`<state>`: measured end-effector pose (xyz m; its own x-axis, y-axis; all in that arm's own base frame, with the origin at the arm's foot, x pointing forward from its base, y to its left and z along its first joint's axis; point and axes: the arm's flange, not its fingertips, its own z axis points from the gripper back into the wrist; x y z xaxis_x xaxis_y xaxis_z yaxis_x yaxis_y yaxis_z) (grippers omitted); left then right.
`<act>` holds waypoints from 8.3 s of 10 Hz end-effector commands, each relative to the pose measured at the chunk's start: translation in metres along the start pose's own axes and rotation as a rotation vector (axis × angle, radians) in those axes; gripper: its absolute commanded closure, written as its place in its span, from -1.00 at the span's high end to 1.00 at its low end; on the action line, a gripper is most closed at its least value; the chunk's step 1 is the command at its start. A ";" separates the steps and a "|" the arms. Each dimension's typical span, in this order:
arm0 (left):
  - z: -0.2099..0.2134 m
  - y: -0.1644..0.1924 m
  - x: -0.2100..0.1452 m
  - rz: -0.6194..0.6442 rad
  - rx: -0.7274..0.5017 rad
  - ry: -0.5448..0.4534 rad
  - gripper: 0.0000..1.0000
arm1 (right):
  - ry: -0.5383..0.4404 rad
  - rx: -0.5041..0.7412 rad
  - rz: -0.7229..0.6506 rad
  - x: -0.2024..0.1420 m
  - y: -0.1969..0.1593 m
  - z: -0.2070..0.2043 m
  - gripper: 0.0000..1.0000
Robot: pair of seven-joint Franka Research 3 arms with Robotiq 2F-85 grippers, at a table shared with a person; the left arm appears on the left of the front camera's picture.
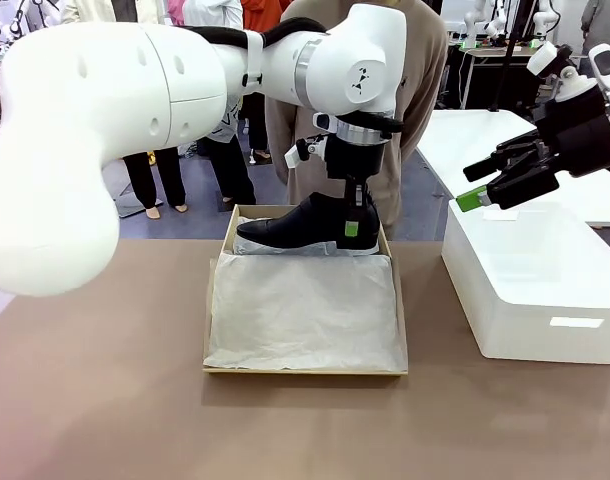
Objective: Pack the shoes into the box.
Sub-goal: Place the other shoe of the Shoes into the Shoes Box, then close the Shoes Box.
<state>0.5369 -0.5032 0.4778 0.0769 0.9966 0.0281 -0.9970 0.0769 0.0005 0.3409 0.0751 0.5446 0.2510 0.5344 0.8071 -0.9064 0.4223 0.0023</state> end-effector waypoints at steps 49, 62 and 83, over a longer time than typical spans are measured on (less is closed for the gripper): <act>0.079 0.031 0.132 -0.860 -0.014 0.051 1.00 | -0.038 0.008 0.021 -0.001 -0.002 -0.004 1.00; 0.101 0.045 0.183 -1.371 0.006 0.043 1.00 | -0.038 0.008 0.021 -0.001 -0.002 -0.004 1.00; 0.103 0.084 0.381 -2.670 -0.016 -0.012 1.00 | -0.038 0.008 0.021 -0.001 -0.002 -0.004 1.00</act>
<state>0.4908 -0.1375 0.5995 0.4697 -0.8816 -0.0462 0.8821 0.4708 -0.0153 0.3412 0.0758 0.5437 0.2555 0.5234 0.8129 -0.9052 0.4247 0.0110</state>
